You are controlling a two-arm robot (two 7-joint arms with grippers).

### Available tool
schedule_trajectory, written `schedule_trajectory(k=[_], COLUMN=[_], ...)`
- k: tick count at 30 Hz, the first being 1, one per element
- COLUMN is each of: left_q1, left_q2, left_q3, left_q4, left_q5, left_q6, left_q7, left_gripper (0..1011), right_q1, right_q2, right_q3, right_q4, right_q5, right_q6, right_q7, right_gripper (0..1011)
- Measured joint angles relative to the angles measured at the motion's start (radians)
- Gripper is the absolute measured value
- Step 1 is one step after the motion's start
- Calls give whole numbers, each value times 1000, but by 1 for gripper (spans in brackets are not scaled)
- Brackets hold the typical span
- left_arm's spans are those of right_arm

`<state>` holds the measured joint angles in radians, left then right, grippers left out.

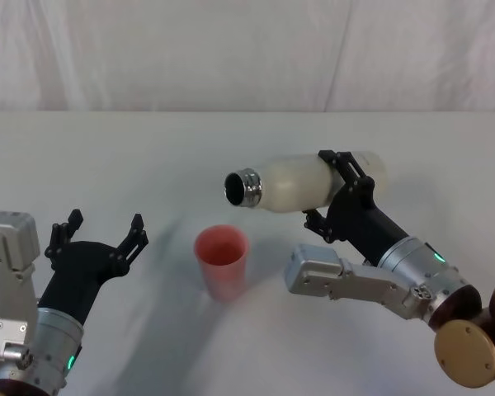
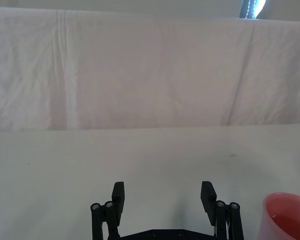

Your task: Grasp the thermos with one hand and pour water into the cup lid.

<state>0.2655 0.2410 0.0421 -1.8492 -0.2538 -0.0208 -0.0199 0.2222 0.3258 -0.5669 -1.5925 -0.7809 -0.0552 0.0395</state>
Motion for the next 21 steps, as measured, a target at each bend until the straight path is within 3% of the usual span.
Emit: schedule_trajectory(k=[21], left_q1=[0], left_q2=[0], left_q3=[0], left_q4=[0], left_q5=[0], left_q6=[0], left_q7=[0], left_gripper=[1001], right_q1=[-81], right_q2=[-33], right_q3=[68], right_q4=[-20], right_q5=[133], right_q6=[-50], right_q7=[-9], right_gripper=[950])
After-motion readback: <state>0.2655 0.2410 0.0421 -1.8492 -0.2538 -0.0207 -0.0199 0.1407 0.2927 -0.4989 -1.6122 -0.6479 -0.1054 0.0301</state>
